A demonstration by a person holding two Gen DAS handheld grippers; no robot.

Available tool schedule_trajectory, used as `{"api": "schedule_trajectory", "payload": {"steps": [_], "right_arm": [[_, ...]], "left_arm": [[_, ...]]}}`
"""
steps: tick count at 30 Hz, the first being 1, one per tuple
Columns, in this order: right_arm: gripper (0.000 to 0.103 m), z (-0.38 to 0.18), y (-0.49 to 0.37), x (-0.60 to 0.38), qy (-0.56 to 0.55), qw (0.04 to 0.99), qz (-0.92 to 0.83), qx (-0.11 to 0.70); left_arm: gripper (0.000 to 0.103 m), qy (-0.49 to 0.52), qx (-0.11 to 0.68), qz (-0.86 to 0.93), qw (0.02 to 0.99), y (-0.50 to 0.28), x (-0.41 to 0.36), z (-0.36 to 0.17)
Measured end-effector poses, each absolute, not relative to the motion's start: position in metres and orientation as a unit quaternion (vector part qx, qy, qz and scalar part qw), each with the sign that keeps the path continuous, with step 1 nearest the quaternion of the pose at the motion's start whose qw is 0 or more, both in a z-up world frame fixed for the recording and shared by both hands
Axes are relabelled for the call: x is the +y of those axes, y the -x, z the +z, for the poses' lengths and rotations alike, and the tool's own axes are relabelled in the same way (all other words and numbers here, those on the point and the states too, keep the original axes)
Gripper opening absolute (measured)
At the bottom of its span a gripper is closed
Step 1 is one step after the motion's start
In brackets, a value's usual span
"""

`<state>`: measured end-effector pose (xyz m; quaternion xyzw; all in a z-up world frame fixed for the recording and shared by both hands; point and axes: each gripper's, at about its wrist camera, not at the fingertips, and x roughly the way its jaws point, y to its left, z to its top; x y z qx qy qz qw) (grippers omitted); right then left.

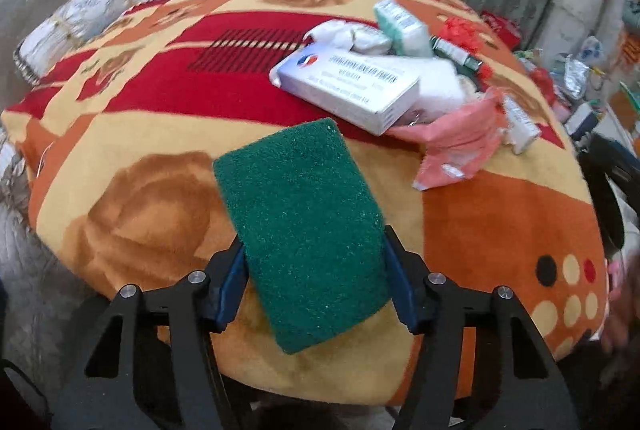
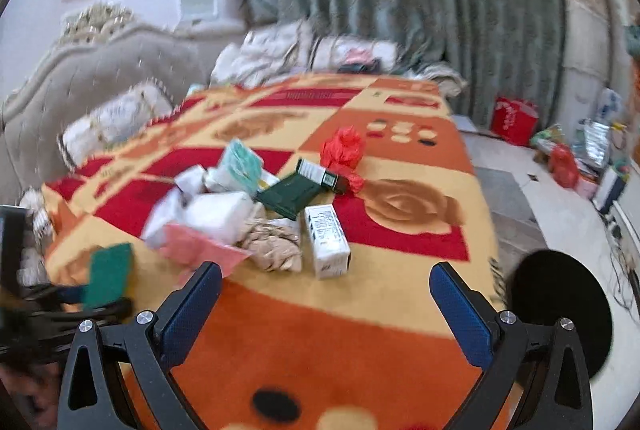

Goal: Collect trash
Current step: 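Grasp the white medicine box with the right tool while the left lifts the sponge, then carry sponge and box over the black bin and open both tools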

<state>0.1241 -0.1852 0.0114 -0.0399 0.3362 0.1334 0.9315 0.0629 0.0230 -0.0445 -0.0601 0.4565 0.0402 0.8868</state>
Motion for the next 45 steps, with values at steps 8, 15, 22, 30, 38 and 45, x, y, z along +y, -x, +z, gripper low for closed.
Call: {"api": "schedule_trajectory", "payload": {"steps": [8, 15, 22, 30, 38, 45], "right_arm": [[0.097, 0.039, -0.163, -0.117, -0.002, 0.898, 0.3, 0.321], [0.097, 0.007, -0.192, -0.005, 0.128, 0.849, 0.365, 0.361], [0.077, -0.035, -0.215, 0.023, 0.201, 0.826, 0.341, 0.401], [0.044, -0.022, -0.206, 0.018, 0.187, 0.835, 0.332, 0.397], [0.044, 0.023, -0.183, -0.032, 0.122, 0.862, 0.307, 0.384], [0.044, 0.046, -0.154, -0.116, 0.086, 0.899, 0.245, 0.353]], "left_arm": [[0.058, 0.064, 0.42, 0.067, 0.903, -0.061, 0.052, -0.029], [0.058, 0.084, 0.414, 0.12, 0.898, -0.058, 0.105, -0.027], [0.058, 0.111, 0.415, 0.139, 0.892, -0.052, 0.136, -0.032], [0.058, 0.108, 0.415, 0.125, 0.895, -0.051, 0.129, -0.031], [0.058, 0.097, 0.416, 0.08, 0.901, -0.054, 0.094, -0.022], [0.058, 0.055, 0.417, 0.049, 0.906, -0.058, 0.046, -0.008]]}}
